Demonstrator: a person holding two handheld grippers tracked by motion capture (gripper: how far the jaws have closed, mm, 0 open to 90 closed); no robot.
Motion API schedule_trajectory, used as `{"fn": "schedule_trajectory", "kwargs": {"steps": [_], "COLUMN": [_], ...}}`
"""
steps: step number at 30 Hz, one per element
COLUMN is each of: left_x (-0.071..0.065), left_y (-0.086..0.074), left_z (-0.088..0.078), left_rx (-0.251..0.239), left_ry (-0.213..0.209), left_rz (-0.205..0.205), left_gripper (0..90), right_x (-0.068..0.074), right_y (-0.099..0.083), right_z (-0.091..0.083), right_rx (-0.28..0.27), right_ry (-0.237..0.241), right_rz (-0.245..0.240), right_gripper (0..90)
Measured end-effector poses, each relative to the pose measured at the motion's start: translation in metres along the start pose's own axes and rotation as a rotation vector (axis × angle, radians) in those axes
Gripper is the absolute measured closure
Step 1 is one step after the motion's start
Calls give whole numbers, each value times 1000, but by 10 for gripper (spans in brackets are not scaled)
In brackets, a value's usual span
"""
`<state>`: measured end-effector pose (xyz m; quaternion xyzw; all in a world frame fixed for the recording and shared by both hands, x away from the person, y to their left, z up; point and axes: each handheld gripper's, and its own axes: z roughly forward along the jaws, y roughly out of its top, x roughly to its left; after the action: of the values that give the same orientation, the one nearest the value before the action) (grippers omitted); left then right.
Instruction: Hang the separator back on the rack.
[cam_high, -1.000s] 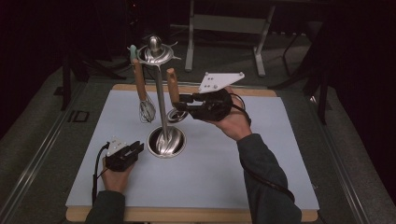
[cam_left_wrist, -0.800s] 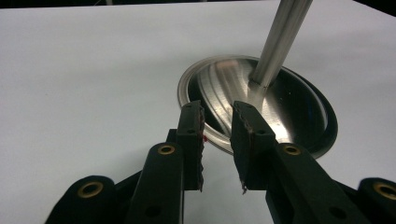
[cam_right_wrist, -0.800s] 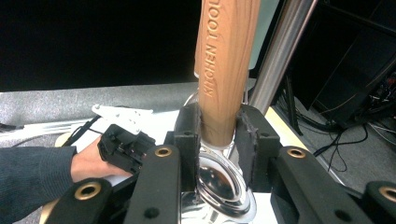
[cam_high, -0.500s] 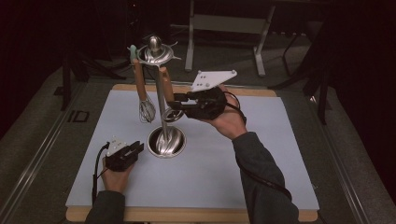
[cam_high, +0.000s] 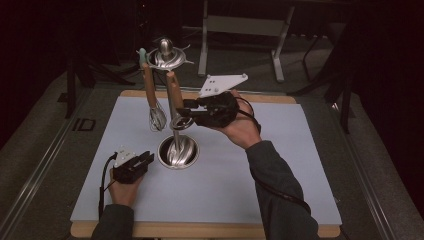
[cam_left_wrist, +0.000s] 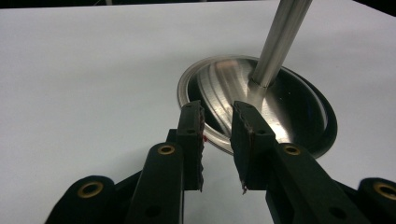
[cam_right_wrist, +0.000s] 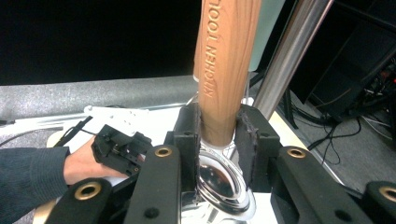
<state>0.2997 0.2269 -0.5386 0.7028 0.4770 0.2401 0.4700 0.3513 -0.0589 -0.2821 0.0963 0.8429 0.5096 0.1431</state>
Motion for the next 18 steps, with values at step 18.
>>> {"fn": "schedule_trajectory", "kwargs": {"steps": [18], "left_x": [0], "left_y": [0], "left_z": [0], "left_rx": [-1], "left_ry": [0], "left_rz": [1], "left_gripper": [740], "right_x": [-5], "right_y": [1], "right_z": [15], "right_rx": [33], "right_ry": [-47], "right_rz": [63], "right_gripper": [699]}}
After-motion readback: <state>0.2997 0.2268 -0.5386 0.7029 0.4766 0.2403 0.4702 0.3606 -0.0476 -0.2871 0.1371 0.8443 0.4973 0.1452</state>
